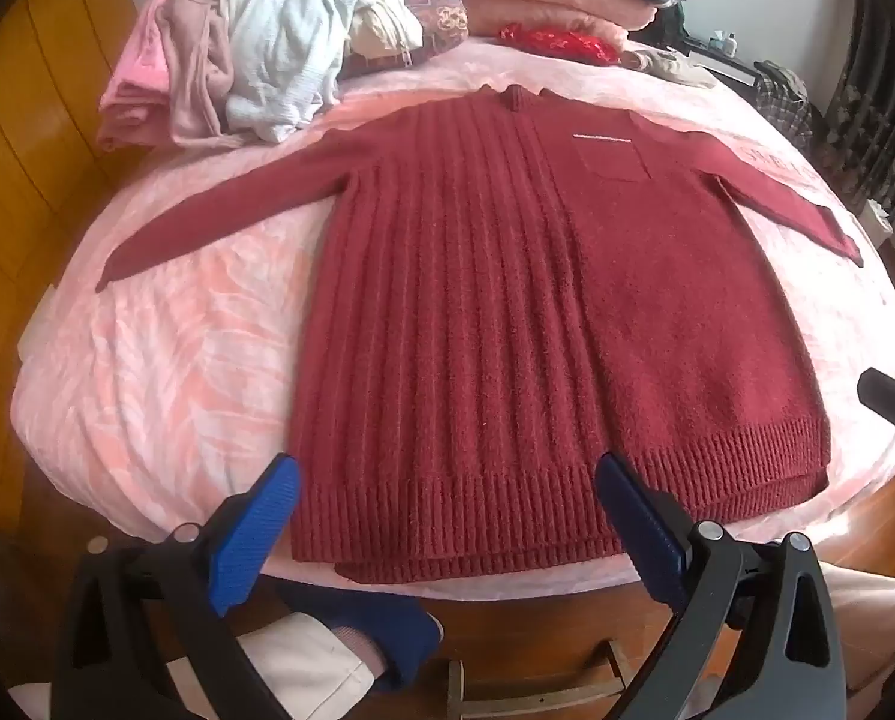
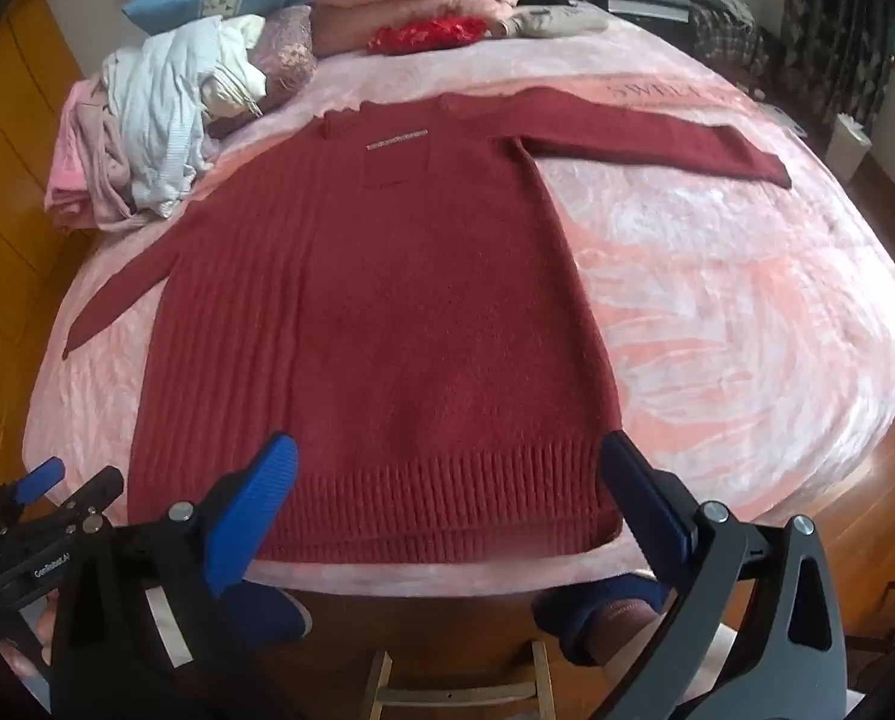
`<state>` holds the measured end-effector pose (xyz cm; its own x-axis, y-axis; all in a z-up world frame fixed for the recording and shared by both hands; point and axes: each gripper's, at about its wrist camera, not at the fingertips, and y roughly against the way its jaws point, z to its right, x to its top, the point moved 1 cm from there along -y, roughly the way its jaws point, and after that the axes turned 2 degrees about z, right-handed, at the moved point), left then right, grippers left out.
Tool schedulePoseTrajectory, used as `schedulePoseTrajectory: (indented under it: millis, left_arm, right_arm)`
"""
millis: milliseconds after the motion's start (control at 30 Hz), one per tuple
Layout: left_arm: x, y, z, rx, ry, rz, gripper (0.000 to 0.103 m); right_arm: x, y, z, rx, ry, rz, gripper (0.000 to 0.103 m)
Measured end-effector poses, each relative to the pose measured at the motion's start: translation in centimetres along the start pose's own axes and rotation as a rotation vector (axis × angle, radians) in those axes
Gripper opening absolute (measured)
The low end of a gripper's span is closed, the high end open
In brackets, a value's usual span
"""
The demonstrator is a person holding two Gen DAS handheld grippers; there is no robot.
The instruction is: Fold small clothes
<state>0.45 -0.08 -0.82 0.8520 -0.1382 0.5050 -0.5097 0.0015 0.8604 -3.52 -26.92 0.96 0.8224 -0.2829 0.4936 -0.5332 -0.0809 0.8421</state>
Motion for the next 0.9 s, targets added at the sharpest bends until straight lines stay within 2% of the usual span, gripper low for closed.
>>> schedulePoseTrajectory:
  millis: [67, 133, 300, 600, 900]
  left_arm:
    - [0.0, 0.1, 0.2, 0.003, -0.010, 0.011, 0.099]
    - [-0.3, 0.2, 0.0, 0.006, 0.011, 0.012, 0.099]
    - [0.0, 0.1, -0.4, 0.006, 0.013, 0.017, 0.099]
    - [0.2, 0.4, -0.6, 0.019, 0.034, 0.021, 0.099]
    - [0.1, 0.3, -0.7, 0.030, 0.037, 0.029, 0.099]
  right_arm:
    - [-0.3, 0.3, 0.0, 0.012, -0.020, 0.011, 0.100]
    - [-0.1, -0.4, 0.6, 0.001, -0.016, -0.025, 0.100]
    - [0.0, -0.7, -0.7, -0.029, 0.049, -0.011, 0.100]
    - [0.2, -0.8, -0.8, -0.009, 0.042, -0.009, 0.100]
    - [0.1, -0.7, -1.0, -0.025, 0.079, 0.009, 0.100]
